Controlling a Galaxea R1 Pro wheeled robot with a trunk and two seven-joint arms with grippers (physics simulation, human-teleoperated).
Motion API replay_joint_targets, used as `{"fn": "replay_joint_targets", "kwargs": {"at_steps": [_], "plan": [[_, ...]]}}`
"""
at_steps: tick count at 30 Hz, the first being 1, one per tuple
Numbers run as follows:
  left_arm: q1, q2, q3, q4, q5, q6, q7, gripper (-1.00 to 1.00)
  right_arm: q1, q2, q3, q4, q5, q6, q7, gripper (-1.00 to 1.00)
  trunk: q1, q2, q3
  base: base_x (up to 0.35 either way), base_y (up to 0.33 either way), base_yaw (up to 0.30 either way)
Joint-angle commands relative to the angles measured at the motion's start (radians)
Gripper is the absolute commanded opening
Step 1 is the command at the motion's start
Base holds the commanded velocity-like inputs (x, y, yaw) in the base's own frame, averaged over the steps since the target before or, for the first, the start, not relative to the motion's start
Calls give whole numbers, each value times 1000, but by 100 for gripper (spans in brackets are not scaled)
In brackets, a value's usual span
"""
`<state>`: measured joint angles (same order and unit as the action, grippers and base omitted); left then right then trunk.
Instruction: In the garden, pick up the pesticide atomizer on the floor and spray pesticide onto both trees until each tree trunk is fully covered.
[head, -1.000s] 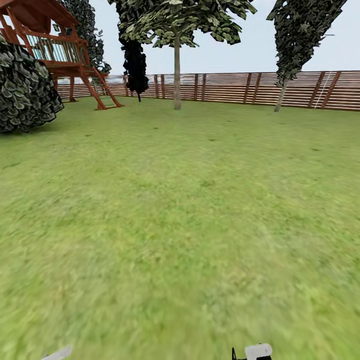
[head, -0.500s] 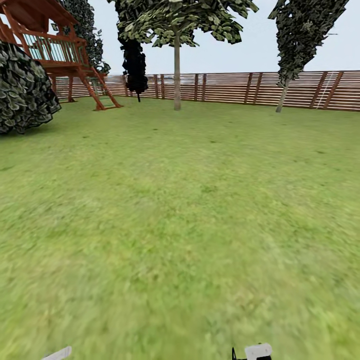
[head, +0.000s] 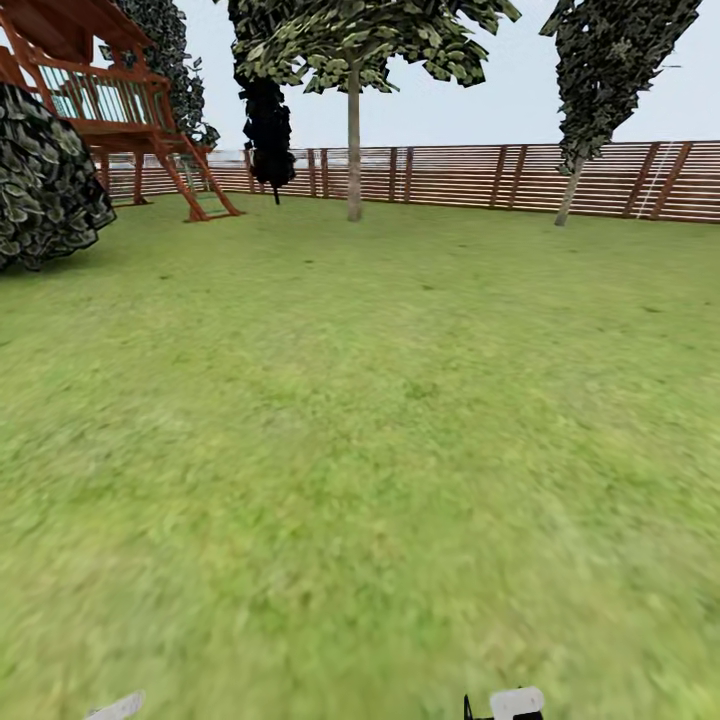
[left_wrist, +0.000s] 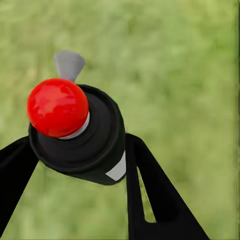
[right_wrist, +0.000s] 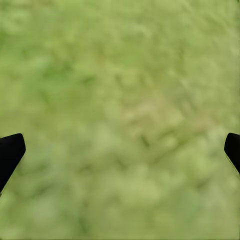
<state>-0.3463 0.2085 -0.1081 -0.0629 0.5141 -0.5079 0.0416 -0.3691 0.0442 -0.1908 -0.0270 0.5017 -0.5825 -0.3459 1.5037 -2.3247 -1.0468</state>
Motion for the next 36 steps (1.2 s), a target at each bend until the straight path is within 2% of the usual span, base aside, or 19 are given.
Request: {"fn": "replay_joint_targets", "kwargs": {"at_steps": [1,36], "plan": [[0,0,-8,0,4,-3,4,-100,-1,0,-7,1,11,-2,-5,100,0,0,-1,339,0,0],[0,0,-8,0,4,-3,4,-100,-1,0,-7,1,11,-2,-5,100,0,0,-1,339,0,0]]}}
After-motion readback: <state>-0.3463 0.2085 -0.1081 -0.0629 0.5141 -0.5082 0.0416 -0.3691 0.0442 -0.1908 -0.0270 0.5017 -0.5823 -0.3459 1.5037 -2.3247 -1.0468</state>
